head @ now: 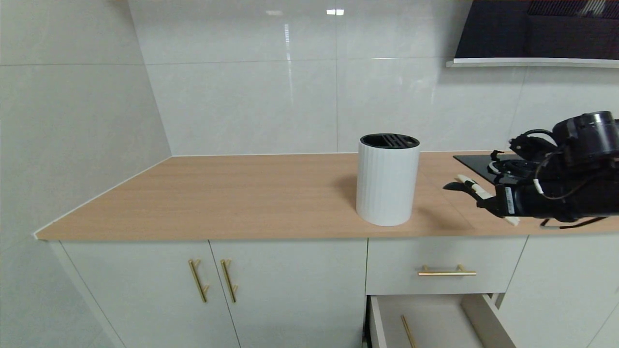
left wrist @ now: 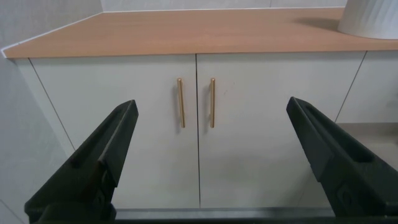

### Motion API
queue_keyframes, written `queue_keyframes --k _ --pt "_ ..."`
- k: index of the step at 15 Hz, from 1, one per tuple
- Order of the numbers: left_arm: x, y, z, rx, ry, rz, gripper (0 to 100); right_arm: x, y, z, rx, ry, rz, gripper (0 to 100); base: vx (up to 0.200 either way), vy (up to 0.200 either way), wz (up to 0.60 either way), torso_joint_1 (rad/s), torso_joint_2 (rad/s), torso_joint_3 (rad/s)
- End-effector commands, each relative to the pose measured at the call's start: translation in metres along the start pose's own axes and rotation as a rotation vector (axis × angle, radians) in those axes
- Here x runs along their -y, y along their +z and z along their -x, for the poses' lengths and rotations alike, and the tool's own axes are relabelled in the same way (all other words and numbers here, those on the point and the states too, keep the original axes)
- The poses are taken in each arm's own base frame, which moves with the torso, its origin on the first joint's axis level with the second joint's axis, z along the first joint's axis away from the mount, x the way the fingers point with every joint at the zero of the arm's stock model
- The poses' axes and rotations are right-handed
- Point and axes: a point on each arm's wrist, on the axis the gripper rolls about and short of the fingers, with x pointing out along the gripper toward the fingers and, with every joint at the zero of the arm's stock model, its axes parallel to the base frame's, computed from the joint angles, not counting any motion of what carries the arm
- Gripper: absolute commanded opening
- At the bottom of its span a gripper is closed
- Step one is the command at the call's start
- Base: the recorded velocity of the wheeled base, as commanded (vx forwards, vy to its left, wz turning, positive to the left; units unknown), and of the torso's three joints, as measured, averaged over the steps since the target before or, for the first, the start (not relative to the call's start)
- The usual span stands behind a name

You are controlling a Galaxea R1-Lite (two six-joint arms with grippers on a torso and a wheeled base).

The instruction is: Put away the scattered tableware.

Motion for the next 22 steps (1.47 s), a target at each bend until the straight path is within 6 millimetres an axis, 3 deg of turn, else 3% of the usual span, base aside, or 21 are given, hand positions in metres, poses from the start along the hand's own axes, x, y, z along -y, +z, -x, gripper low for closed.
queue_keyframes --k 1,3,6,12,16,22 --pt "0.000 0.000 0.000 0.000 0.000 0.000 100 -0.008 -0.031 0.055 0.020 0.011 0.000 0 0.000 0.000 0.00 0.000 0.00 0.000" --pt "0.000 0.000 0.000 0.000 0.000 0.000 100 -0.006 -0.052 0.056 -0.027 0.007 -0.001 0 0.000 0.000 0.00 0.000 0.00 0.000" --pt "0.000 0.000 0.000 0.000 0.000 0.000 100 -0.002 -0.064 0.049 -0.079 -0.003 -0.013 0 0.000 0.000 0.00 0.000 0.00 0.000" --pt "0.000 0.000 0.000 0.000 0.000 0.000 100 0.004 -0.068 0.031 -0.142 -0.024 -0.028 0 0.000 0.000 0.00 0.000 0.00 0.000" --pt "0.000 0.000 0.000 0.000 0.000 0.000 100 0.006 -0.068 0.030 -0.142 -0.029 -0.019 0 0.000 0.000 0.00 -0.013 0.03 0.019" --pt "0.000 0.000 0.000 0.000 0.000 0.000 100 0.007 -0.069 0.028 -0.151 -0.031 -0.010 0 0.000 0.000 0.00 -0.172 0.41 0.238"
